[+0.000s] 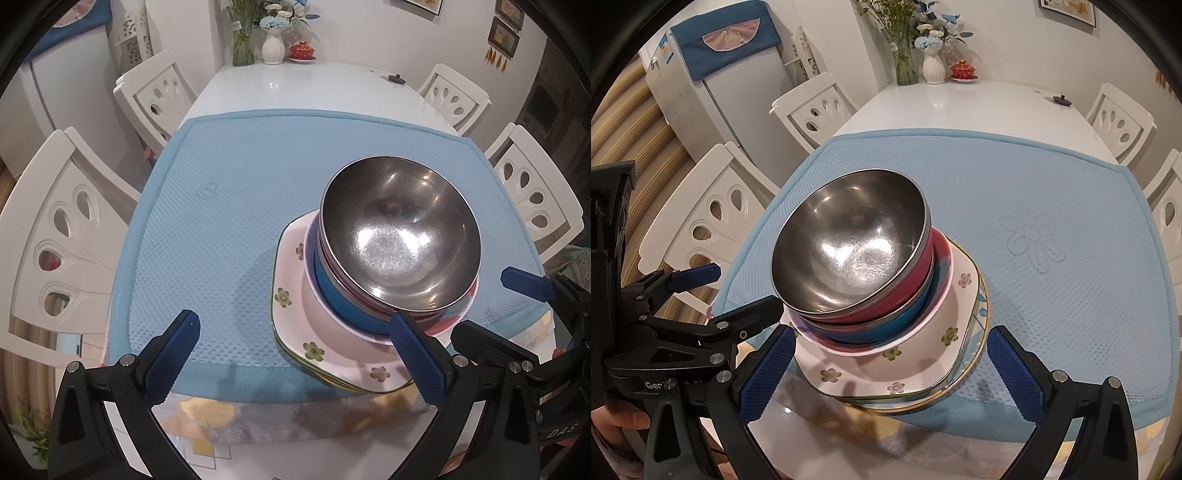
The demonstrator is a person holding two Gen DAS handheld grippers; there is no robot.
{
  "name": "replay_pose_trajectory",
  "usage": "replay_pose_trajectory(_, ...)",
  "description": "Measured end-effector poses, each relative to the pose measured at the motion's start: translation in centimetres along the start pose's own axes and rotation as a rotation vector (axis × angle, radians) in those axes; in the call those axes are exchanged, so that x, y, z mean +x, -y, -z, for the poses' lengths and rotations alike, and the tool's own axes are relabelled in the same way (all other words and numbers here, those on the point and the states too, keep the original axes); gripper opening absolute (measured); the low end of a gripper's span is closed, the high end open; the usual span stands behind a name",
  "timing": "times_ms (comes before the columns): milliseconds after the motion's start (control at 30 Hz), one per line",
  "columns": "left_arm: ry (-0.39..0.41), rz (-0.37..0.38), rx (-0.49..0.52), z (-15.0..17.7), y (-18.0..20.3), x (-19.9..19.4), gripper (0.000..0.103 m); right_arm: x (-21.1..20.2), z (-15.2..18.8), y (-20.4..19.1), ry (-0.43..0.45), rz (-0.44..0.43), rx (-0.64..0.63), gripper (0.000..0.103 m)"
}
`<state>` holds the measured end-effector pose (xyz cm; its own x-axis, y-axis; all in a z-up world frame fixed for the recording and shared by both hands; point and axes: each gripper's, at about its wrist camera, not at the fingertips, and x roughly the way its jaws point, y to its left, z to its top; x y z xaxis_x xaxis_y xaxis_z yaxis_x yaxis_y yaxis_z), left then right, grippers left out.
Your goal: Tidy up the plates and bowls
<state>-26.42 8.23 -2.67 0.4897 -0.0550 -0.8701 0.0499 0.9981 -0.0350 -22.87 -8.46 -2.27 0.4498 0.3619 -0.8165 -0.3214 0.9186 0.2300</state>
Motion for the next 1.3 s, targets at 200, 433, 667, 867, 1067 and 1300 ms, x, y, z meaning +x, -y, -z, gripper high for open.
replay_pose_trajectory(200,-0.002,0.0,-0.001,-0.01,-0.11,0.07,0.102,0.25,0.01,-0.1,-0.004,-0.001,0.004,0.103)
replay_pose_trajectory(433,-0.004,0.0,-0.002,-0.1,-0.32,0.25,0.102,0.44,-0.09,-0.19,-0.007,-0.003,0.003,0.103)
replay_pose_trajectory(667,-0.005,0.002,-0.002,-0.17,-0.48,0.38,0.102,0.7,-0.18,-0.21,-0.017,-0.004,0.003,0.103)
replay_pose_trajectory(867,-0.007,0.004,-0.002,-0.22,-0.62,0.48,0.102,0.77,-0.15,-0.23,-0.022,-0.004,0.004,0.103)
replay_pose_trajectory(1067,-0.008,0.002,-0.003,-0.15,-0.66,0.58,0.102,0.74,-0.02,-0.11,-0.026,-0.005,0.005,0.103)
replay_pose_trajectory(1300,-0.009,0.002,-0.008,0.08,-0.74,0.58,0.102,0.61,0.26,-0.08,-0.026,-0.013,0.002,0.103)
